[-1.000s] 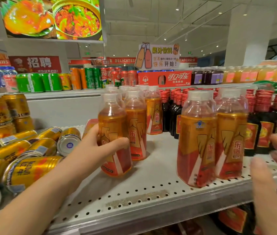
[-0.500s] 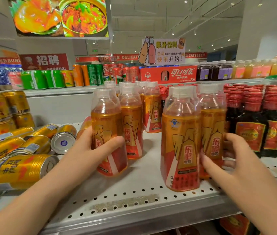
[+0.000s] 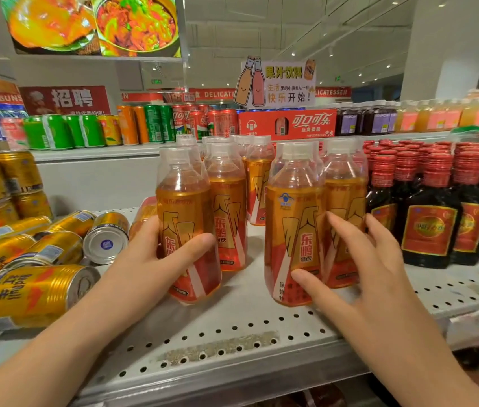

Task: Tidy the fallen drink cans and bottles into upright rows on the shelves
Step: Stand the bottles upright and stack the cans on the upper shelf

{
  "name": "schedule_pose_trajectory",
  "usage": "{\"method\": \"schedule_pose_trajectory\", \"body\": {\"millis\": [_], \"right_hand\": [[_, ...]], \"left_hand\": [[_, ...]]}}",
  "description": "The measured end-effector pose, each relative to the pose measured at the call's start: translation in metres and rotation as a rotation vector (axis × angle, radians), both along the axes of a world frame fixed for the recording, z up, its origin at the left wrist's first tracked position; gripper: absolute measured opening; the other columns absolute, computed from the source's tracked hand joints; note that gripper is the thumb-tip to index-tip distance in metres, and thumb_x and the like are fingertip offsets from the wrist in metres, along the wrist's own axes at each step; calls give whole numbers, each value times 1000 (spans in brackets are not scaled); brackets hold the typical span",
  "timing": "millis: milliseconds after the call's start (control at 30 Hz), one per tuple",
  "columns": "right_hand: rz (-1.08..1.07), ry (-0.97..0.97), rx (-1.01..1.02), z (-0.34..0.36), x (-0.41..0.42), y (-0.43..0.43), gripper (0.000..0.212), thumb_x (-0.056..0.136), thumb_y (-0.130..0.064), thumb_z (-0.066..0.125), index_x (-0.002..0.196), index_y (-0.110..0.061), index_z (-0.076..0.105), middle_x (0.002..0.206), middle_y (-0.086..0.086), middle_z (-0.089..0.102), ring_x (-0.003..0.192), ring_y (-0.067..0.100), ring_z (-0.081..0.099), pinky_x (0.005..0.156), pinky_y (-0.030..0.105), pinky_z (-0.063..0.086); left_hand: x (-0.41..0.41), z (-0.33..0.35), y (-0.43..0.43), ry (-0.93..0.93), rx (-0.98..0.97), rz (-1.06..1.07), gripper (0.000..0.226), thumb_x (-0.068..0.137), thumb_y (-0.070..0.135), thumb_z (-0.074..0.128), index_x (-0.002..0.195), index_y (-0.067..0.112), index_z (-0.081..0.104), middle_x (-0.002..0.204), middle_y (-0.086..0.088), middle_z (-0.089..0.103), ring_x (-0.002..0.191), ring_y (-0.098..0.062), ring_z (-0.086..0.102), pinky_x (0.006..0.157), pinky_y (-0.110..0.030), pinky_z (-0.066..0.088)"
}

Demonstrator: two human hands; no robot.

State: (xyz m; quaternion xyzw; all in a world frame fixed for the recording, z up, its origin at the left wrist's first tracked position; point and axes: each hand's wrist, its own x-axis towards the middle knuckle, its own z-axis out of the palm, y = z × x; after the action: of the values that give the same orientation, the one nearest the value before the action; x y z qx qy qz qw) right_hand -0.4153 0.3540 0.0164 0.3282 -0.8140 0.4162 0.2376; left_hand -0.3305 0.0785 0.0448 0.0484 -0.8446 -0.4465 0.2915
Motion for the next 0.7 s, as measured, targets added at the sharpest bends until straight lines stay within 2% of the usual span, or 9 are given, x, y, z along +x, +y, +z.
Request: {"method": "schedule_pose_trajectory", "body": {"millis": [33, 67, 167, 233, 333, 467, 600, 700], "right_hand": [[-71, -39, 46, 0, -5, -9, 76, 75, -84, 52, 141, -72, 16, 153, -39, 2, 147, 0, 19, 114, 34, 32], [-108, -37, 88, -1, -8, -14, 78, 75, -83, 51, 142, -70, 14, 157, -32, 0, 149, 10, 21, 112, 40, 33], [-172, -17, 182, 7, -17, -30, 80, 80, -79, 51, 148, -59, 14, 166, -5, 4, 150, 24, 25, 112, 42, 37], [-191, -30, 198, 9, -25, -38, 79, 83, -76, 52, 149, -54, 16, 165, 4, 9, 149, 29, 27, 112, 44, 38], [-224, -46, 236, 15, -34, -51, 78, 85, -73, 54, 150, -49, 18, 163, 11, 12, 146, 34, 31, 110, 47, 40], [-258, -48, 279, 17, -44, -61, 78, 87, -71, 54, 151, -43, 19, 161, 17, 16, 142, 38, 34, 105, 48, 44], [-304, -32, 298, 19, -48, -69, 78, 88, -71, 52, 151, -40, 20, 159, 20, 18, 139, 41, 35, 101, 49, 46], [-331, -27, 315, 22, -49, -75, 78, 89, -70, 51, 152, -38, 19, 158, 21, 18, 137, 40, 36, 99, 48, 48]], "left_hand": [[0, 0, 0, 1, -1, -1, 56, 69, 86, 64, 118, 61, 54, 114, 30, 69, 100, 8, 68, 79, -24, 55], [0, 0, 1, 0, -2, 0, 54, 69, 86, 64, 117, 63, 53, 114, 31, 68, 100, 8, 67, 78, -23, 55], [1, 0, 0, -9, 17, 11, 55, 67, 87, 64, 115, 61, 53, 112, 31, 69, 98, 8, 68, 78, -23, 55], [0, -2, -1, -11, 28, 5, 60, 68, 86, 65, 119, 56, 54, 113, 28, 70, 100, 6, 69, 81, -26, 56], [2, -2, -1, -10, 22, -3, 62, 69, 85, 65, 122, 54, 54, 114, 28, 69, 101, 5, 69, 81, -25, 56], [4, -2, 2, -3, 28, -9, 49, 75, 76, 67, 117, 56, 53, 112, 33, 68, 99, 9, 68, 68, -13, 54], [5, -3, 3, 2, 36, 0, 52, 76, 71, 68, 123, 52, 53, 113, 31, 69, 100, 8, 68, 81, -22, 55], [9, -3, 4, 3, 18, -2, 55, 78, 66, 70, 127, 51, 51, 114, 31, 68, 101, 9, 67, 82, -21, 54]]}}
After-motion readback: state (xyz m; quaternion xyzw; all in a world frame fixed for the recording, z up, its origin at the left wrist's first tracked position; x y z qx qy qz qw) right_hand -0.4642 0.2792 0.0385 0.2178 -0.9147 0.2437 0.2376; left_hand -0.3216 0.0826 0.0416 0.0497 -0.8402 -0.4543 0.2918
